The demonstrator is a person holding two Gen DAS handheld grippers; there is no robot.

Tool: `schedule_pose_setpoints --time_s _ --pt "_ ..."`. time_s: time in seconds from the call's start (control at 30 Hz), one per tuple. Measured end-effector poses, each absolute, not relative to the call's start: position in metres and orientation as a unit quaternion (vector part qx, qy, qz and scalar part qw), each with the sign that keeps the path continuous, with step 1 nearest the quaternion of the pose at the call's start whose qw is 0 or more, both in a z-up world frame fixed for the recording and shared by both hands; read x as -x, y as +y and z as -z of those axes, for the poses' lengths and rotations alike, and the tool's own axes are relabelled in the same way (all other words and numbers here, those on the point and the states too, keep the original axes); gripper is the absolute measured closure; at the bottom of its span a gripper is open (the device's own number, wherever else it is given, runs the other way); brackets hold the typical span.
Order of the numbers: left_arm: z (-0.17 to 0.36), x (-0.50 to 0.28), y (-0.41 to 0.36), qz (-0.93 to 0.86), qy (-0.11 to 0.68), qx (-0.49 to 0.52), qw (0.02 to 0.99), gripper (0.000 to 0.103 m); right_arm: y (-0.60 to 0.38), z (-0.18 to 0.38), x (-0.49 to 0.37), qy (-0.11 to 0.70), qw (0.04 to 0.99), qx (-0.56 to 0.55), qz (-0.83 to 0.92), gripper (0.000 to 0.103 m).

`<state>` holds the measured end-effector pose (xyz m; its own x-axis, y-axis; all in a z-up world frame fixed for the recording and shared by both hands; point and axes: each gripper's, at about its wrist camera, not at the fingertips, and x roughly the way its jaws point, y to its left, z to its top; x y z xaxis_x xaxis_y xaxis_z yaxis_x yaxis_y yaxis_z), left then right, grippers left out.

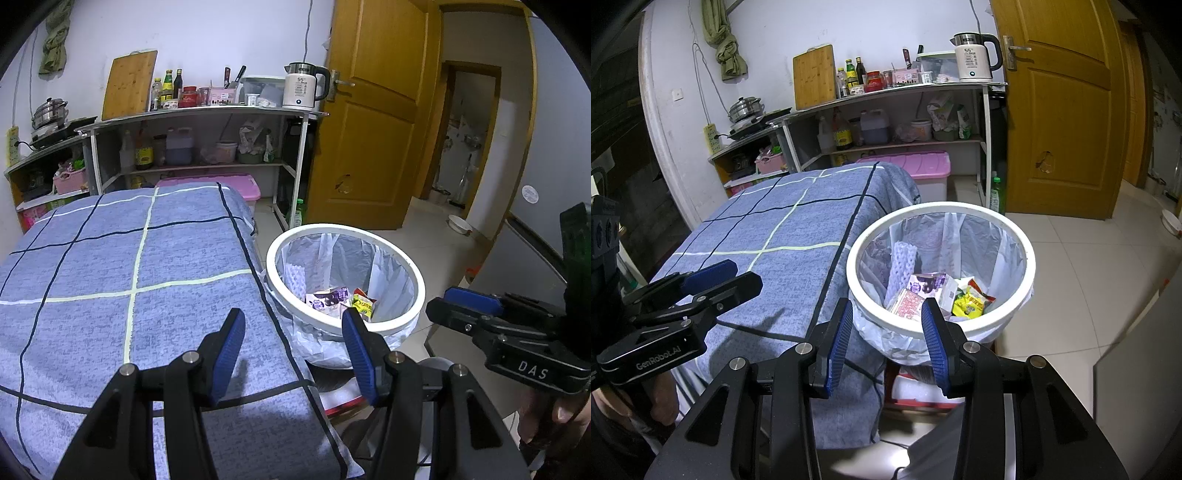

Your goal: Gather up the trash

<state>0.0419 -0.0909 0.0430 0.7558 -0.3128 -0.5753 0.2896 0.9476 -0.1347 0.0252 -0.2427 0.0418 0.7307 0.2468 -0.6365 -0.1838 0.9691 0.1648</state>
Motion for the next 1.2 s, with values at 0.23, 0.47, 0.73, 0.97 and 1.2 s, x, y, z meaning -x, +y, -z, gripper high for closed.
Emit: schedule_pose_setpoints --time_s 0.23,0.47,0.73,0.97,1.2 --pt "-0.0423 -0.0414 -0.0903 0.155 0.31 0.016 0.938 0.046 -0.2427 -0.0417 -0.0256 0.349 0.929 -0.045 -0.116 0.063" --pt "-0.0406 -0.0393 -0.09 0.145 0.311 0.015 0.939 0.046 -0.2426 -0.0417 -0.0254 0.348 0.929 -0.046 -0.116 0.063" --pt "-0.0393 -0.0376 -0.0883 0.137 0.311 0.014 0.94 0.046 -0.2423 -0.0416 -0.0255 0.349 0.929 -0.045 -0.116 0.063" --pt "-0.0392 -0.0363 -0.0902 0.13 0.309 0.011 0.942 0.046 -0.2421 -0.0415 -0.0253 0.348 0.929 -0.045 -0.116 0.063" --pt "-0.0382 -0.0353 -0.0909 0.127 0.309 0.008 0.943 0.046 -0.2419 -0.0415 -0.0247 0.349 0.929 -0.045 -0.116 0.063"
